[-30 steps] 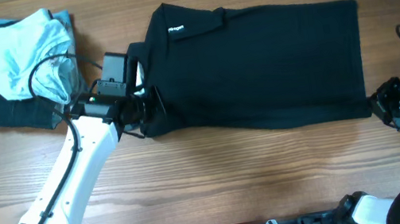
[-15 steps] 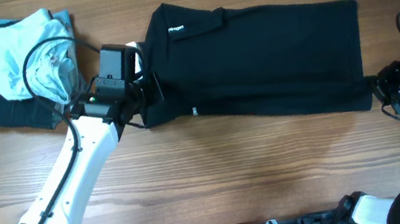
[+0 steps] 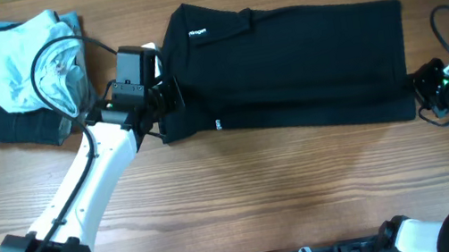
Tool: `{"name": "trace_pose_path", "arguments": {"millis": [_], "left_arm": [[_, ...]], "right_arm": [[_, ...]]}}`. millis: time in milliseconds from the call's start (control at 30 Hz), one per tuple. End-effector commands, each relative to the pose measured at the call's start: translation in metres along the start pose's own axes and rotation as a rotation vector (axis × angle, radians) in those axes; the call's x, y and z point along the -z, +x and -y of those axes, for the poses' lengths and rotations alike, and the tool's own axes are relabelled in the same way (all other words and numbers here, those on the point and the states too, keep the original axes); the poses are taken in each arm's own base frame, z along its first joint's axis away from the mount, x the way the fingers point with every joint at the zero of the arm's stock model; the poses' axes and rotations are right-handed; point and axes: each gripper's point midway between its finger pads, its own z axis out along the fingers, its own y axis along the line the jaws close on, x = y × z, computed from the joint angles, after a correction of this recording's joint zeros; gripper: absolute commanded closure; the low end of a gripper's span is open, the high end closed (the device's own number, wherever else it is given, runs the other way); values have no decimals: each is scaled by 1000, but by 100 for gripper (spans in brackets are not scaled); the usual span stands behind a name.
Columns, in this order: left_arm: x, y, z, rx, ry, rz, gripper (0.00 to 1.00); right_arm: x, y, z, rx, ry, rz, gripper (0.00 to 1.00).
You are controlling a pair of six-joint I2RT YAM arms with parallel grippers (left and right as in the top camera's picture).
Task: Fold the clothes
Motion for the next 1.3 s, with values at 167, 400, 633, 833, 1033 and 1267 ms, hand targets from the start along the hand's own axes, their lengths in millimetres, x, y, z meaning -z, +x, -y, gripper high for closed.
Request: {"name": "trace_pose_path", "arguments": {"millis": [167, 400, 633, 833, 1033, 1267], "left_arm": [[-5, 10, -21, -71, -99, -50, 16], [-2, 54, -55, -98, -248, -231, 20], [-31, 87, -53, -159, -173, -353, 38], [-60, 105, -62, -152, -184, -421, 65], [-63, 108, -75, -146, -234, -438, 96], [-44, 95, -115, -11, -351, -425, 96]], "right_arm": [[-11, 0, 8, -8, 40, -17, 20], [-9, 23, 19, -23, 89, -111, 17], [-6, 41, 28, -5, 122, -185, 16], [-5, 49, 32, -16, 141, -215, 16], [-3, 52, 39, -20, 176, -225, 16], [-4, 70, 73, -36, 321, -260, 15]]}}
